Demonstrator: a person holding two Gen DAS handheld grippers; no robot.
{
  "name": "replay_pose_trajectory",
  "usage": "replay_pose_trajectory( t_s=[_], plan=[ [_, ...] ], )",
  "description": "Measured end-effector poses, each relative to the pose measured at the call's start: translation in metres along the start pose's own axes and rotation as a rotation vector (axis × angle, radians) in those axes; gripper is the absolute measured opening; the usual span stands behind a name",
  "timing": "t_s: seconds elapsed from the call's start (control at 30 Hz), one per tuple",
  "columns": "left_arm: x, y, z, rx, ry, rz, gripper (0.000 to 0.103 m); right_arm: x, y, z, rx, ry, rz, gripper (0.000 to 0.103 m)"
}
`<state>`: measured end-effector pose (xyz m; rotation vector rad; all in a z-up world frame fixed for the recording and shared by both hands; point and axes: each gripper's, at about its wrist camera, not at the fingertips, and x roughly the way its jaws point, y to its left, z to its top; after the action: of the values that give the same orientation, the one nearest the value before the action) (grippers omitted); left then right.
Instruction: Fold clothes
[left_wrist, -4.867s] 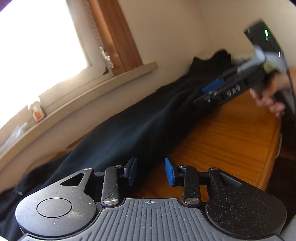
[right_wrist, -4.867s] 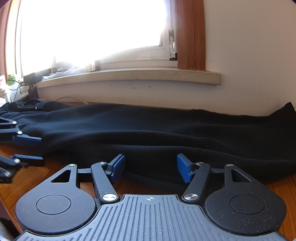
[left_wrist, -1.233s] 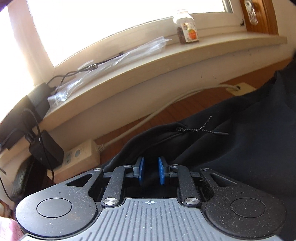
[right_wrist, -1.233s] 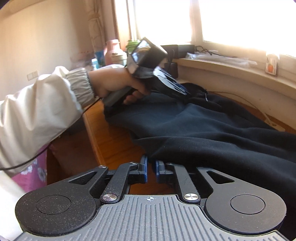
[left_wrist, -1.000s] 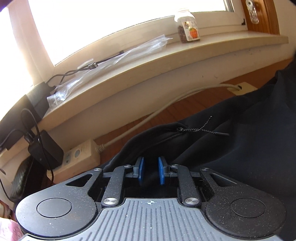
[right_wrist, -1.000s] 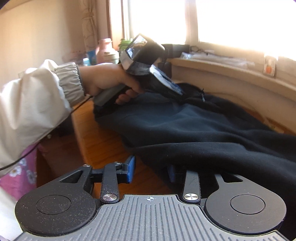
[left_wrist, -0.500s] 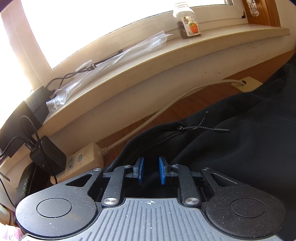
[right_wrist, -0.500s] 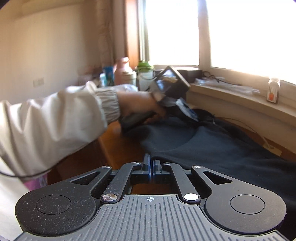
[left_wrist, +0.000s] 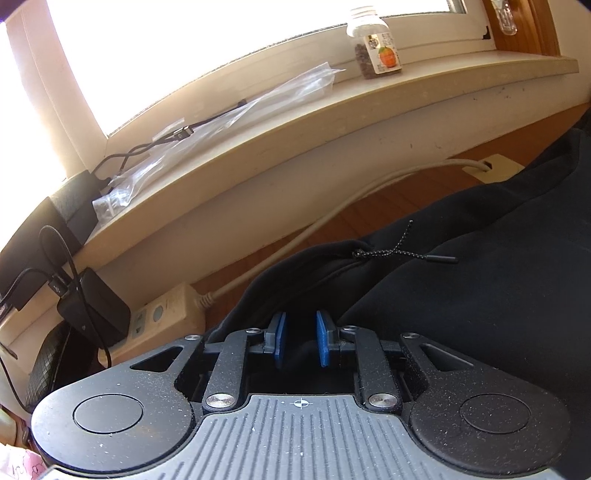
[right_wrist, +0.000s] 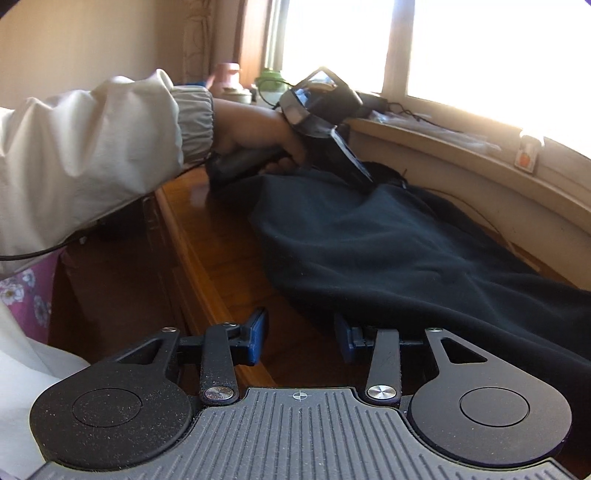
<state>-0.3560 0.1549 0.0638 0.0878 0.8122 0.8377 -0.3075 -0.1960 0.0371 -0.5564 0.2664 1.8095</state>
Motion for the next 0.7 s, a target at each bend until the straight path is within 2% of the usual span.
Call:
replay_pose_trajectory(
  t_s=[0.23,0.37,0.4,0.43,0.47,0.63,0.67,0.7],
  plan=[
    [0.0,-0.001,0.0,0.002,-0.009,0.006,0.02,0.014,0.004,0.008,-0.045,-0.072,-0.095,0.043],
    [0.0,-0.001,-0.001,0.002,-0.012,0.009,0.019,0.028,0.001,0.011,-0.058,-0.052,-0.074,0.046],
    [-0.001,-0.002,-0.001,0.003,-0.013,0.01,0.02,0.031,0.001,0.011,-0.058,-0.048,-0.061,0.043],
    [-0.001,-0.002,-0.001,0.005,-0.014,0.012,0.019,0.032,0.0,0.011,-0.055,-0.05,-0.032,0.019],
    [-0.001,-0.003,-0.001,0.008,-0.015,0.014,0.019,0.028,-0.001,0.01,-0.041,-0.067,0.001,0.013],
    [-0.001,-0.005,-0.001,0.037,-0.015,0.026,0.02,-0.015,-0.002,0.015,0.066,-0.14,0.129,0.01],
    [0.0,-0.005,-0.001,0.043,-0.016,0.028,0.02,-0.023,0.001,0.016,0.053,-0.139,0.147,0.002],
    [0.001,-0.006,-0.001,0.052,-0.019,0.036,0.02,-0.028,0.005,0.016,0.033,-0.129,0.178,0.002]
  ],
)
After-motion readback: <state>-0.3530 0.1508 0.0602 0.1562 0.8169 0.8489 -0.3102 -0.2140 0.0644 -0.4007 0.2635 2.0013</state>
